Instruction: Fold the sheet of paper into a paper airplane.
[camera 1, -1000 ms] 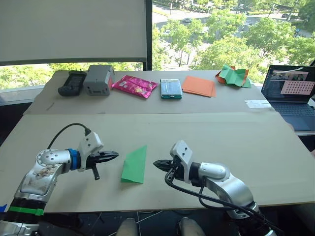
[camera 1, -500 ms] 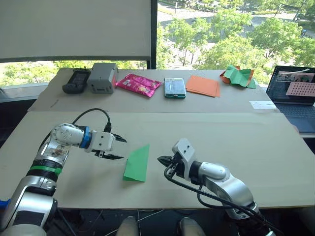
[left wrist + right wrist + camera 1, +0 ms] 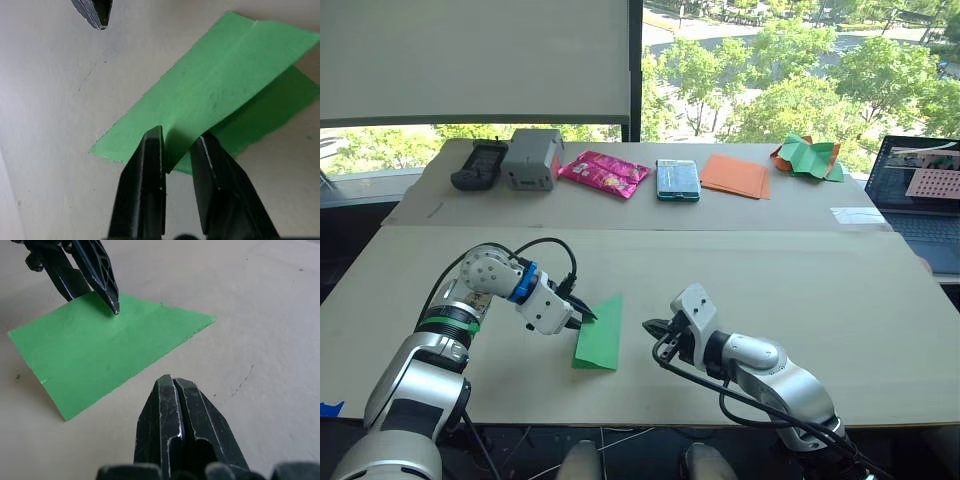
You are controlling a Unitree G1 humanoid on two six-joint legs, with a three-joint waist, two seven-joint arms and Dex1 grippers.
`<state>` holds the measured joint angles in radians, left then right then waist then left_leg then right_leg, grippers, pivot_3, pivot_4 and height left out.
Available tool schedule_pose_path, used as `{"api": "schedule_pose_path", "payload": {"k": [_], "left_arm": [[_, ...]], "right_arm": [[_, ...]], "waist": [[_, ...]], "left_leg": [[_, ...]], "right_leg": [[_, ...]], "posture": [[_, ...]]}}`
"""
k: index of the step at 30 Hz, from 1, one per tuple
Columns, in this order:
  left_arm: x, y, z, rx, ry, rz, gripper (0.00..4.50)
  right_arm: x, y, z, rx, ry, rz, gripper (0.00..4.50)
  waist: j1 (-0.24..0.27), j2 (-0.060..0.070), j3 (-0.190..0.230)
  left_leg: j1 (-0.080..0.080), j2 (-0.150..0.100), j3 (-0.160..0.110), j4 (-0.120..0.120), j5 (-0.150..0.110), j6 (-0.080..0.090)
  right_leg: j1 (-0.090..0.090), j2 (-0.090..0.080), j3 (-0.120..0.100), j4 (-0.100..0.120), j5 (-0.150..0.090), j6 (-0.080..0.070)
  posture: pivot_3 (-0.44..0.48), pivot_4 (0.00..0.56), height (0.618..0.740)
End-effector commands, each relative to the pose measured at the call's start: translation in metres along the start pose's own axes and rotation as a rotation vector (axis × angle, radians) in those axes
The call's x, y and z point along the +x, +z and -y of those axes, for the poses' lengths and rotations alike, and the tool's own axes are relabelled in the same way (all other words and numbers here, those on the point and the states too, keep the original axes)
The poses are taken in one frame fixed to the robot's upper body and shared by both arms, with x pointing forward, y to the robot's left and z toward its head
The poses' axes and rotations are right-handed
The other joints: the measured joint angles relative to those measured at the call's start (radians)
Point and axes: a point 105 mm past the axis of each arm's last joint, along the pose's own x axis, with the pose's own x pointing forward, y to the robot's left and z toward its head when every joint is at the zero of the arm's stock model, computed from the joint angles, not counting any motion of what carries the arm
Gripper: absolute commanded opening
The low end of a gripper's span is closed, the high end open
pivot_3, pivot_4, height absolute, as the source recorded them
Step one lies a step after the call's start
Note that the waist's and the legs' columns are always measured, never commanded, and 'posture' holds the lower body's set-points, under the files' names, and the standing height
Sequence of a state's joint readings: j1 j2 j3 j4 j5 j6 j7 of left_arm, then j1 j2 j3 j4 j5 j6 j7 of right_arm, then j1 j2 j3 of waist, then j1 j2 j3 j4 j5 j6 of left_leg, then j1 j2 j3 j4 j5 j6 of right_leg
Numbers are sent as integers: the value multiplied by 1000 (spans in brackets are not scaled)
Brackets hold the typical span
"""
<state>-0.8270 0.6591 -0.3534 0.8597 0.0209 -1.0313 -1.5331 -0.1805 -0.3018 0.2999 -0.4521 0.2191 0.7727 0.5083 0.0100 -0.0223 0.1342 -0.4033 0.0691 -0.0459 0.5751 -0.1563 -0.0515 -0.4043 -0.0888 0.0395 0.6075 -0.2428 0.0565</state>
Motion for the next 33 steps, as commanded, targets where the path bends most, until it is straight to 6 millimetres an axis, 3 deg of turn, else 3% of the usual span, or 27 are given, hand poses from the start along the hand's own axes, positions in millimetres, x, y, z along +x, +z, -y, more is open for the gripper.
{"api": "schedule_pose_path", "payload": {"k": [1,8,12,16,22,24,30,33], "left_arm": [[-5,-2,-5,36,16,-40,23],[-7,0,-5,-94,125,-52,23],[2,10,-2,-518,256,-148,23],[17,27,-14,-862,411,-171,23],[25,31,-8,-934,453,-271,23],[24,31,-8,-958,462,-272,550],[23,41,-8,-950,437,-214,2550],[9,52,-16,-905,451,-147,2562]], "right_arm": [[-1,14,-2,-23,3,49,0],[-12,21,14,-27,-77,63,0],[-35,27,38,-98,-208,62,0],[-44,29,46,-148,-243,52,0],[-38,32,37,-189,-195,46,0],[-35,34,34,-201,-178,54,0],[-33,40,29,-248,-130,69,1959],[-35,46,18,-290,-60,91,2976]], "waist": [[0,0,0],[-2,0,0],[-13,1,0],[-5,0,1],[-28,0,1],[-31,-1,1],[-25,-1,1],[-21,-1,1]], "left_leg": [[0,0,0,0,0,0],[-1,0,0,0,2,3],[0,0,0,0,3,4],[1,0,1,-1,2,3],[3,-1,-1,0,-2,-4],[3,-2,-3,0,-2,-4],[3,-2,-4,0,-2,-3],[2,-2,-4,0,-1,-2]], "right_leg": [[0,0,0,0,0,0],[0,0,0,2,0,0],[1,0,1,4,0,0],[0,0,1,4,-2,-1],[1,0,1,0,-2,-1],[1,0,1,0,-2,-1],[1,1,1,1,-2,-1],[1,1,1,-1,-2,-1]], "posture": [[0,150,706],[0,150,706],[0,150,706],[0,150,706],[0,150,706],[0,150,706],[0,150,706],[0,150,706]]}}
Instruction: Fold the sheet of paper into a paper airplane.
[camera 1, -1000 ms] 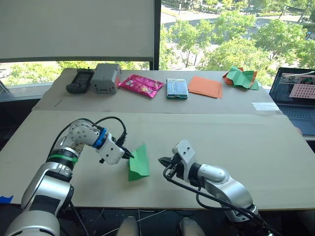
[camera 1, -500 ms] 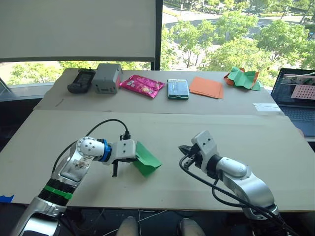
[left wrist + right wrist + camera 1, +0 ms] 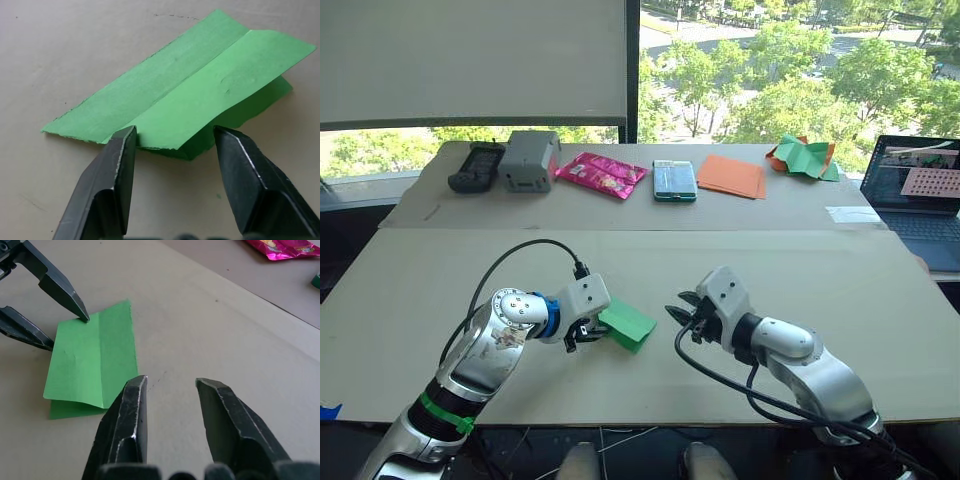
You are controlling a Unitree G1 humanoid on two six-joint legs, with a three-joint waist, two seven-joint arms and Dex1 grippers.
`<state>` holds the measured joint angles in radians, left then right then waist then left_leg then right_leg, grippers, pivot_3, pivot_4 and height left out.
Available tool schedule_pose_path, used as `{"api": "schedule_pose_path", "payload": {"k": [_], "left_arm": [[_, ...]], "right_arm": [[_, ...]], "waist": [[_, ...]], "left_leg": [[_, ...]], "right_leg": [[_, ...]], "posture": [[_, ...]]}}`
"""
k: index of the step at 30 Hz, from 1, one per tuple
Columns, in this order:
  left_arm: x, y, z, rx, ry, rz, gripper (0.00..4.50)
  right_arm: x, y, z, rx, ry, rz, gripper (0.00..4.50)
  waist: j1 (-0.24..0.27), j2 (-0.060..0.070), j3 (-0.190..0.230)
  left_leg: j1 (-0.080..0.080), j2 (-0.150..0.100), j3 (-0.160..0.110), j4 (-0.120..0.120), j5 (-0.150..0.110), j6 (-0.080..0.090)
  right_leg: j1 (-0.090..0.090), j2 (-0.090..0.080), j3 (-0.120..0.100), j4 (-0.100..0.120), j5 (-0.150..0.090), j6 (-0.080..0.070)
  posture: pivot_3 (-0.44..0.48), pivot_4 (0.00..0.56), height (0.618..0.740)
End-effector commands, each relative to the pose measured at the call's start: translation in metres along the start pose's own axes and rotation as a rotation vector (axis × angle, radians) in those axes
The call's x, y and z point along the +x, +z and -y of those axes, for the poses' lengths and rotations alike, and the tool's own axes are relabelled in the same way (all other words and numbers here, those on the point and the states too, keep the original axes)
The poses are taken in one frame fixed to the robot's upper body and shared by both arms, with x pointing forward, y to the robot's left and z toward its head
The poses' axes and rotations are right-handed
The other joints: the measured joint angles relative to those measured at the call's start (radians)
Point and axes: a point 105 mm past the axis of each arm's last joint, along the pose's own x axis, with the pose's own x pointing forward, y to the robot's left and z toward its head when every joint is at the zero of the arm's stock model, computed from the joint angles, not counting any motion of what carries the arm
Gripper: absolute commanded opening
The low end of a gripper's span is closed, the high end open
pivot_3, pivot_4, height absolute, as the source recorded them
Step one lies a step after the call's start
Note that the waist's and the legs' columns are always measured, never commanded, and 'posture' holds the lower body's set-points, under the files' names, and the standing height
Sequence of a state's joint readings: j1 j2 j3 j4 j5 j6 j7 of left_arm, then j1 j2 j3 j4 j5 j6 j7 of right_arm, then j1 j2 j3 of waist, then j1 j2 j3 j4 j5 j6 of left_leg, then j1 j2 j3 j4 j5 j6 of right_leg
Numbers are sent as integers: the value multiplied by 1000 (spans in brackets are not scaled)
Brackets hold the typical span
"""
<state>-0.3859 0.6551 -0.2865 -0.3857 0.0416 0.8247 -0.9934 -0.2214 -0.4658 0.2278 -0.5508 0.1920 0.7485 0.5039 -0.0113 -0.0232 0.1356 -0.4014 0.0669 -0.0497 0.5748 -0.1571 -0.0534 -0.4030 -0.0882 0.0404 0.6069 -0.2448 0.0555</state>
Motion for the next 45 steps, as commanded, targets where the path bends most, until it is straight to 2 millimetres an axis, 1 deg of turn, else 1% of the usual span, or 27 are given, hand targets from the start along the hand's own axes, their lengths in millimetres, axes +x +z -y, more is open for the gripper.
{"api": "schedule_pose_path", "payload": {"k": [1,4,5,7,10,12,16,18,19,23,25,28,31,32,35,40,43,45], "left_arm": [[-23,21,-7,55,15,96,2562],[-45,19,-9,52,-6,130,2562],[-51,16,-9,49,-19,138,2562],[-60,6,-9,45,-33,128,2562],[-73,-11,-18,-22,-6,126,2562],[-78,-14,-26,-87,27,171,2562],[-83,-20,-57,-271,198,288,2562],[-83,-19,-61,-313,228,328,2562],[-83,-19,-61,-328,233,340,2562],[-83,-19,-59,-403,245,397,2562],[-84,-16,-57,-437,238,432,2562],[-83,-23,-56,-444,254,418,2562],[-83,-23,-54,-437,243,411,2562],[-82,-24,-53,-426,238,406,2562],[-81,-22,-53,-425,225,419,2562],[-80,-18,-53,-421,193,438,2562],[-79,-15,-48,-405,116,450,2562],[-76,-18,-44,-378,70,428,2562]], "right_arm": [[-7,26,-13,-85,82,102,3320],[-6,35,-32,-128,188,141,4364],[-4,36,-38,-138,217,146,4460],[4,35,-45,-156,231,148,4460],[21,28,-45,-235,198,126,4460],[26,28,-43,-270,173,136,4460],[35,21,-43,-360,142,132,4460],[38,19,-44,-363,142,128,4460],[39,18,-43,-367,139,121,4221],[39,11,-41,-383,131,106,2954],[39,11,-41,-374,134,110,2215],[41,8,-44,-375,151,111,1203],[41,6,-47,-395,185,121,132],[41,5,-47,-408,194,122,56],[38,0,-48,-465,255,136,56],[30,0,-50,-550,356,181,56],[20,3,-51,-622,463,223,56],[18,3,-47,-646,492,226,56]], "waist": [[-1,0,0],[-7,0,0],[-10,0,0],[-15,0,0],[-18,0,0],[-11,0,0],[3,0,0],[3,-1,0],[2,-2,0],[-1,-2,0],[-1,-2,0],[-2,-2,0],[-3,-2,0],[-3,-2,0],[0,-2,0],[-2,-2,0],[-3,-2,0],[-3,-2,0]], "left_leg": [[-1,0,0,0,0,0],[0,0,0,0,0,0],[2,0,0,-1,-1,-1],[4,1,-1,-2,-1,-2],[4,1,0,-2,-1,-2],[4,0,0,-2,-2,-2],[1,0,2,-1,-2,-3],[0,0,2,0,-1,-3],[0,0,2,0,-1,-3],[2,1,2,0,1,1],[3,1,1,0,1,1],[5,1,0,-1,1,0],[5,1,0,-1,0,-1],[5,1,0,-1,-1,-2],[5,1,1,-1,-1,-3],[5,1,1,0,-1,-3],[5,0,1,0,-1,-3],[5,1,1,0,-1,-3]], "right_leg": [[0,0,0,0,0,0],[0,0,0,0,0,0],[-1,0,0,0,0,0],[0,0,0,0,0,0],[-1,-1,0,0,0,0],[-1,-1,-1,-1,0,-1],[0,-2,-1,-5,0,0],[0,-2,-1,-5,0,0],[0,-1,-1,-5,0,0],[1,-1,-1,-2,0,0],[1,-1,-1,3,0,0],[1,0,-1,4,0,0],[1,0,-1,4,0,0],[1,0,-1,3,0,0],[1,0,-1,3,0,0],[2,-1,-1,2,0,0],[2,-1,-1,3,0,0],[2,0,-1,3,0,0]], "posture": [[0,150,706],[0,150,706],[0,150,706],[0,150,706],[0,150,706],[0,150,706],[0,150,706],[0,150,706],[0,150,706],[0,150,706],[0,150,706],[0,150,706],[0,150,706],[0,150,706],[0,150,706],[0,150,706],[0,150,706],[0,150,706]]}}
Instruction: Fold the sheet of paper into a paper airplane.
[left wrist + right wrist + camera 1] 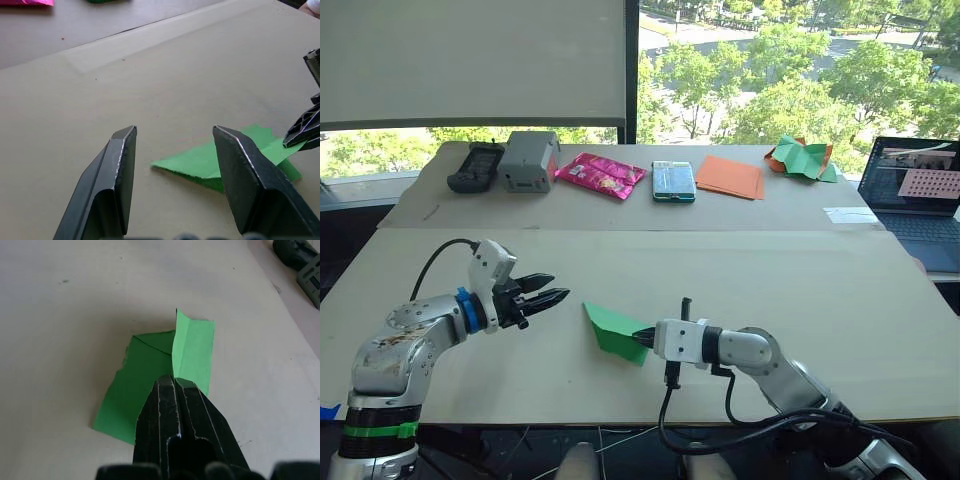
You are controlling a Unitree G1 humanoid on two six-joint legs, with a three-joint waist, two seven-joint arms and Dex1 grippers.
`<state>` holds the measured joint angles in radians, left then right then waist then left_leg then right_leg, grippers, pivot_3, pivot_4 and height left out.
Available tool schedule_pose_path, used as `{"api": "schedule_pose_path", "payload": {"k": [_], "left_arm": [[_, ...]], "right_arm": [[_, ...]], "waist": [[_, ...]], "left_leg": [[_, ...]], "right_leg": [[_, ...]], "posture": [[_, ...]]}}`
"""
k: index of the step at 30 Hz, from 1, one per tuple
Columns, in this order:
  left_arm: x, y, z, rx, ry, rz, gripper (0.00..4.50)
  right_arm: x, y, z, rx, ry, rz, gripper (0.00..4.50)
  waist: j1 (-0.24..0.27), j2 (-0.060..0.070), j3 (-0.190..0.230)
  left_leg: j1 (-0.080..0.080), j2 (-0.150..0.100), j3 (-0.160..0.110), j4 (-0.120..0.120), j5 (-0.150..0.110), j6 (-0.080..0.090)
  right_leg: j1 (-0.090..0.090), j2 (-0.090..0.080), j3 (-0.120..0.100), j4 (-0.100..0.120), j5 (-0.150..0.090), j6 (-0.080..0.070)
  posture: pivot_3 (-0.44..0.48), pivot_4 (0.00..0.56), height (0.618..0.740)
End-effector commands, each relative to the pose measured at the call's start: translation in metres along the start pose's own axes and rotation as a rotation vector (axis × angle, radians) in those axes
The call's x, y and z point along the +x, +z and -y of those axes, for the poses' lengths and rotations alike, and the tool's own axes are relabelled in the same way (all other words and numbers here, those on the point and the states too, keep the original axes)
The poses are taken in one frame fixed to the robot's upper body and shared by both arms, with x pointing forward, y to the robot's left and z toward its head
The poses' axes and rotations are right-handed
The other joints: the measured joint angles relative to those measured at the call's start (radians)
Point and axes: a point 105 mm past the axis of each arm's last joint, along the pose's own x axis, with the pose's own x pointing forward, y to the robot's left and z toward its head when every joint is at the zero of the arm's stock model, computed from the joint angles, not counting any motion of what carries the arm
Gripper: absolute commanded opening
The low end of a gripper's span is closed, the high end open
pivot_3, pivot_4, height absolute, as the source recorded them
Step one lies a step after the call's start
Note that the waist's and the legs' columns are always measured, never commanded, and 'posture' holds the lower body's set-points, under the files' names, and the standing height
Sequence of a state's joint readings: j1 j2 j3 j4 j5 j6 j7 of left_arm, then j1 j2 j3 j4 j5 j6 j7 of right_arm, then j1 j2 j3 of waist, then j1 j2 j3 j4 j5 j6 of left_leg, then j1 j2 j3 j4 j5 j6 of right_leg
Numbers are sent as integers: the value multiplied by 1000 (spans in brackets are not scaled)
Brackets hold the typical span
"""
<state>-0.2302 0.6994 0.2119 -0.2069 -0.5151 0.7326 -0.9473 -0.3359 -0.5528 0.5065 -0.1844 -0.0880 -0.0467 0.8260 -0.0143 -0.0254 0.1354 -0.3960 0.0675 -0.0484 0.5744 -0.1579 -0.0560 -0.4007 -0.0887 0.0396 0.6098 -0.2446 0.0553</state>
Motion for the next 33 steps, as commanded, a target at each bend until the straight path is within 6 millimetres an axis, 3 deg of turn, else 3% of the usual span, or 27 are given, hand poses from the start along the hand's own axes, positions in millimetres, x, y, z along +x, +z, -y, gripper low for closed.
{"api": "schedule_pose_path", "payload": {"k": [1,6,9,14,23,33], "left_arm": [[-1,2,4,73,-84,-25,2562],[12,-14,15,144,-199,-90,2562],[23,-18,20,170,-249,-92,1816],[39,-30,25,206,-281,-105,52],[53,-55,27,327,-292,-201,21],[57,-65,27,429,-296,-261,21]], "right_arm": [[-9,9,13,-75,23,65,56],[-11,0,19,-119,52,54,56],[-10,-1,20,-132,56,56,0],[-10,-5,21,-131,45,38,0],[-11,-5,20,-99,27,28,0],[-4,-6,13,-21,43,0,0]], "waist": [[-1,0,0],[1,0,0],[6,0,0],[3,1,0],[3,1,0],[3,1,0]], "left_leg": [[0,0,0,0,0,0],[2,0,0,0,0,0],[1,0,1,0,0,0],[2,0,1,0,2,3],[5,0,1,0,5,7],[7,0,1,0,4,6]], "right_leg": [[0,0,0,0,0,0],[1,0,1,0,0,0],[2,0,1,0,0,0],[4,0,1,0,0,0],[10,0,1,0,0,0],[9,0,1,0,0,0]], "posture": [[0,150,706],[0,150,706],[0,150,706],[0,150,706],[0,150,706],[0,150,706]]}}
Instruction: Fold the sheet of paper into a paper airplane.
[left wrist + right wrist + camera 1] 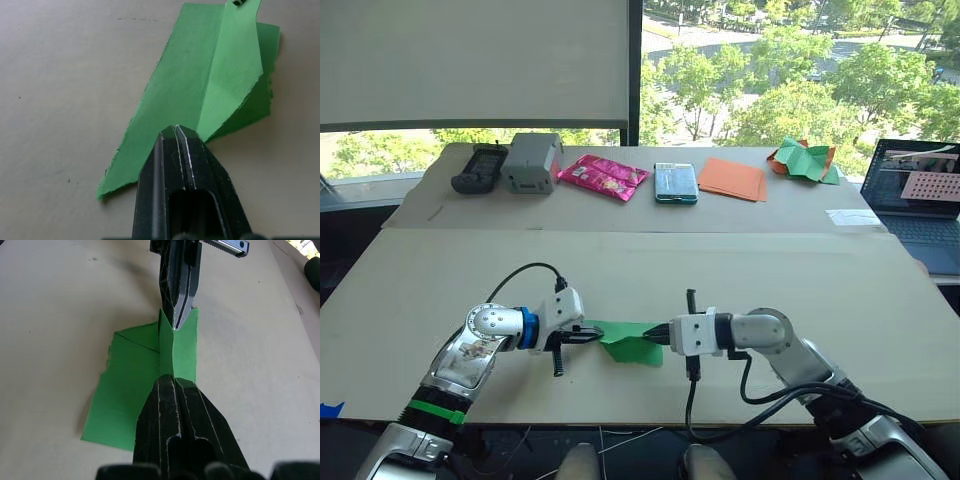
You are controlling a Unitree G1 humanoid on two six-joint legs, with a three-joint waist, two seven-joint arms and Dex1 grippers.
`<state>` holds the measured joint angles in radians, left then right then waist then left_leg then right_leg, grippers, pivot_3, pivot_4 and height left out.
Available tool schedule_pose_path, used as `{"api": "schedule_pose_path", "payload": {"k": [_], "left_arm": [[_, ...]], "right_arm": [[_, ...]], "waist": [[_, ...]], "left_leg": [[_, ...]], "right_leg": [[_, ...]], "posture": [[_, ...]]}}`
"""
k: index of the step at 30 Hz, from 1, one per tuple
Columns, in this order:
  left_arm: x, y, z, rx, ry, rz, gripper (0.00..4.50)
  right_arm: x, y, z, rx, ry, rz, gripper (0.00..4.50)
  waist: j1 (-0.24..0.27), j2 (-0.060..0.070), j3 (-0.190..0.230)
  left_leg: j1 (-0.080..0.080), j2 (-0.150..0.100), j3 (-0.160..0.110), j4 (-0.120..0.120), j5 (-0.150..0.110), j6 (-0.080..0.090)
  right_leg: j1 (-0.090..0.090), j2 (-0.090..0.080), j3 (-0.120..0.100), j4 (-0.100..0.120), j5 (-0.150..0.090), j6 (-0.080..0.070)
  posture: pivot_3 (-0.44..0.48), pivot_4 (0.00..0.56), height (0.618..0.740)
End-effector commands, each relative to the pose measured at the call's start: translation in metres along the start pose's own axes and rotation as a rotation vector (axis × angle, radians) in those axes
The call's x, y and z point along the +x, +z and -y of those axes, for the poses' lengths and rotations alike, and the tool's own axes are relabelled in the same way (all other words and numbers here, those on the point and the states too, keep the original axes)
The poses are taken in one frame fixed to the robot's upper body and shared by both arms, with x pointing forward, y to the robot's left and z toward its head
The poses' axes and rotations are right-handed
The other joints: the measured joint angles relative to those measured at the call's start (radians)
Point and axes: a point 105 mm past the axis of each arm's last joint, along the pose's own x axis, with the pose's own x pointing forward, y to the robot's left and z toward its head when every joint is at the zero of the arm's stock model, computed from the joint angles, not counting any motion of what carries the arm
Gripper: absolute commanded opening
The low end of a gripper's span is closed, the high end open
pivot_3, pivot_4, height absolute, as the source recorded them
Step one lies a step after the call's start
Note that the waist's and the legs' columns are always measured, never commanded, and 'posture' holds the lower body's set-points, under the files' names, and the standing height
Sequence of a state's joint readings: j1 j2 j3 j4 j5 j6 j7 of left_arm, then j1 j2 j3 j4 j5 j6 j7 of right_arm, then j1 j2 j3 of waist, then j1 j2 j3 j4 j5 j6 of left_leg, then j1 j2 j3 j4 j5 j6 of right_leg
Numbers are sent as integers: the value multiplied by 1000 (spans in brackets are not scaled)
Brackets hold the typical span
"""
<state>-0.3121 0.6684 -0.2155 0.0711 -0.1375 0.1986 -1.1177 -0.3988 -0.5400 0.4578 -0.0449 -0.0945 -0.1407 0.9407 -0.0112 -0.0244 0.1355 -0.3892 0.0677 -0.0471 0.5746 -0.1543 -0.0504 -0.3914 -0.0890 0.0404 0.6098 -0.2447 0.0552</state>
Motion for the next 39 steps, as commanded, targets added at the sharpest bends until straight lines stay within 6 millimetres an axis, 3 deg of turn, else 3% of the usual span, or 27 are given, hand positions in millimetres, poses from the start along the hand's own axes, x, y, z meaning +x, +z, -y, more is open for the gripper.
{"api": "schedule_pose_path", "payload": {"k": [1,2,9,19,22,26,33,39], "left_arm": [[1,-3,-2,32,7,-30,21],[1,-5,-1,34,7,-41,21],[2,-8,1,38,2,-57,0],[5,-3,2,41,3,-45,0],[4,-4,1,45,6,-50,0],[3,-7,1,44,7,-58,0],[4,-7,1,51,3,-59,0],[5,-6,2,56,-1,-56,0]], "right_arm": [[2,8,1,22,-16,14,0],[3,8,0,32,-13,8,0],[2,12,1,-2,-38,-12,2267],[13,18,3,28,-101,-32,2267],[14,16,5,49,-114,-55,1519],[14,17,2,70,-99,-63,69],[15,20,-1,184,-57,-63,24],[14,-4,14,384,-93,-161,24]], "waist": [[0,0,0],[0,0,0],[-1,1,0],[0,1,-1],[0,1,-1],[0,1,0],[0,1,-1],[-1,2,-1]], "left_leg": [[0,0,0,0,0,0],[0,0,0,0,0,0],[1,0,0,0,-4,-6],[1,0,0,0,-4,-6],[1,0,0,0,-4,-6],[1,0,0,0,-4,-6],[1,0,0,0,-4,-6],[1,0,0,0,-4,-6]], "right_leg": [[0,0,0,0,0,0],[0,0,0,0,0,0],[0,0,0,0,0,0],[0,0,0,0,0,0],[1,0,0,0,0,0],[0,0,0,0,0,0],[0,0,0,0,0,0],[0,0,0,0,0,0]], "posture": [[0,150,706],[0,150,706],[0,150,706],[0,150,706],[0,150,706],[0,150,706],[0,150,706],[0,150,706]]}}
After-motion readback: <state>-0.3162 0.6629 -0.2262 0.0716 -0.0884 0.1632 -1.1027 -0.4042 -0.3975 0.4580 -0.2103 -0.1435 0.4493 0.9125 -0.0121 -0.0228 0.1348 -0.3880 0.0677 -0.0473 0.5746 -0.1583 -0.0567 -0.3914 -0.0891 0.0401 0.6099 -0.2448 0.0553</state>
